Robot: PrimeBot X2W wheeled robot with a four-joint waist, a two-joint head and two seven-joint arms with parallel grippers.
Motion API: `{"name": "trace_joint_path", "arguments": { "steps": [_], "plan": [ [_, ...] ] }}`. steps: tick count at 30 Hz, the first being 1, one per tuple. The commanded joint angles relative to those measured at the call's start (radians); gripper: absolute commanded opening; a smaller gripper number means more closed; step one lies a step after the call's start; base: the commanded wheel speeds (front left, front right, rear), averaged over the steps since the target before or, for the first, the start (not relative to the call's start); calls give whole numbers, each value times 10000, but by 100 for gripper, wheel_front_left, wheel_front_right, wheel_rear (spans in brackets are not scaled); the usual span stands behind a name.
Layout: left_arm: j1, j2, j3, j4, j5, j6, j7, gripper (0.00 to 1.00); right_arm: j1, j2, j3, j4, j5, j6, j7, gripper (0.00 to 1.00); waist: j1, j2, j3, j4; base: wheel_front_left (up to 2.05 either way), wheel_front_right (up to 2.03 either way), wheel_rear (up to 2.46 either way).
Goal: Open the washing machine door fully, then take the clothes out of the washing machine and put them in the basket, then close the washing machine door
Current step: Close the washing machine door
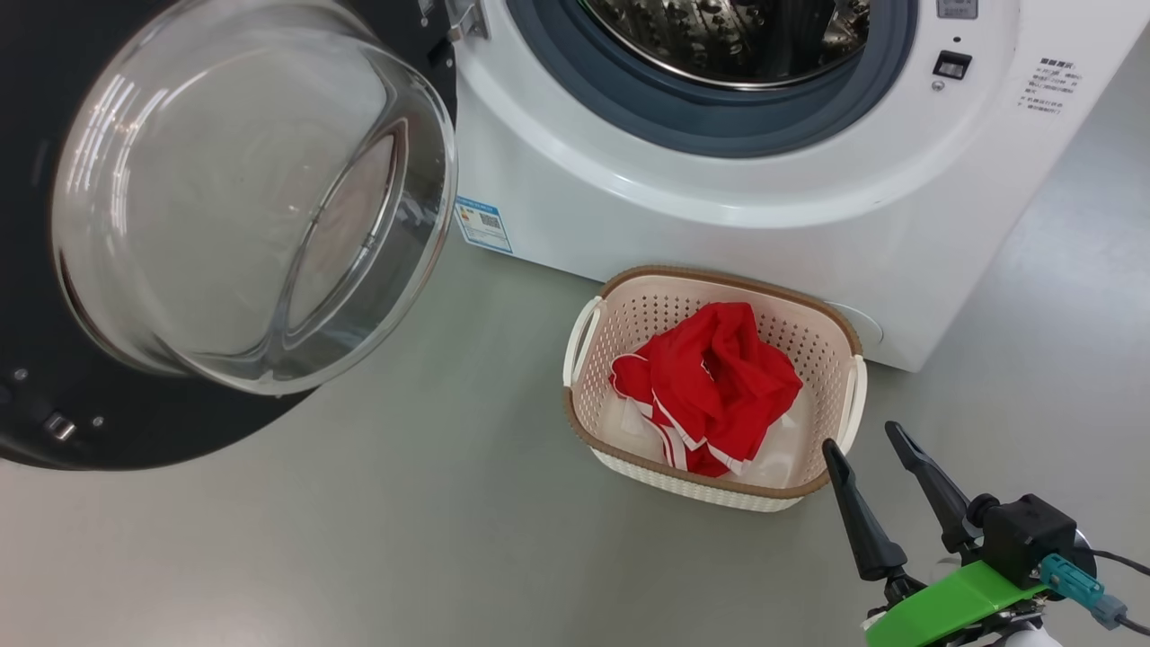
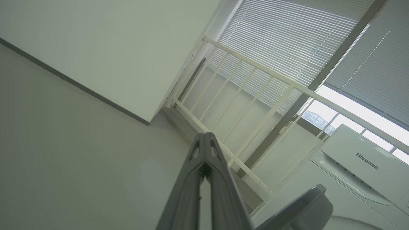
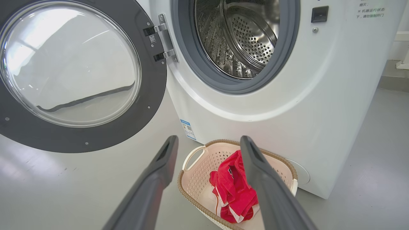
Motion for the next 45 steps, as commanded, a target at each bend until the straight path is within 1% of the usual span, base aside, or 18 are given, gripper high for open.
{"name": "trace_joint_path", "arguments": {
  "steps": [1, 4, 6, 12, 15, 16, 19, 27, 37, 41, 45],
  "plan": [
    [-481, 870, 164, 440, -445, -56, 773, 0, -287, -63, 226, -254, -120, 65, -65, 100, 0, 0, 80, -29, 0, 0, 0],
    [-975, 1120, 126, 1480, -987, -56, 1965, 0, -323, -83, 194, -273, -133, 65, -65, 100, 0, 0, 179, -27, 0, 0, 0],
    [-1136, 1273, -130, 1809, -1135, -56, 2683, 0, -333, -96, 166, -292, -145, 65, -65, 100, 0, 0, 229, -11, 0, 0, 0],
    [-1253, 1460, -741, 2649, -1507, -57, 4743, 0, -361, -101, 132, -323, -178, 65, -65, 100, 0, 0, 336, 6, 0, 0, 0],
    [-1221, 1420, -885, 2769, -1642, -57, 5320, 0, -385, -92, 128, -328, -178, 65, -65, 100, 0, 0, 348, -9, 0, 0, 0],
    [-1221, 1420, -885, 2769, -1642, -57, 5320, 0, -385, -92, 128, -328, -178, 65, -65, 100, 0, 0, 348, -9, 0, 0, 0],
    [-1060, 1318, -1067, 2566, -1842, -57, 5909, 0, -391, -83, 122, -322, -176, 65, -65, 100, 0, 0, 337, -25, 0, 0, 0],
    [-46, 1182, -1629, 1118, -2519, -57, 7338, 0, -359, -73, 93, -311, -163, 65, -65, 100, 0, 0, 244, -79, 0, 0, 0],
    [1669, 1206, -2395, -1976, -3860, -57, 9036, 0, -263, 22, 41, -292, -146, 65, -65, 100, 0, 0, -98, -155, 0, 0, 0],
    [2300, 1305, -2560, -3178, -4390, -57, 9401, 0, -186, 103, 67, -291, -128, 65, -65, 100, 0, 0, -280, -274, 0, 0, 0],
    [2662, 1297, -2758, -4297, -4839, -57, 9482, 0, -144, 147, 65, -309, -114, 65, -65, 100, 0, 0, -367, -417, 0, 0, 0]
  ]
}}
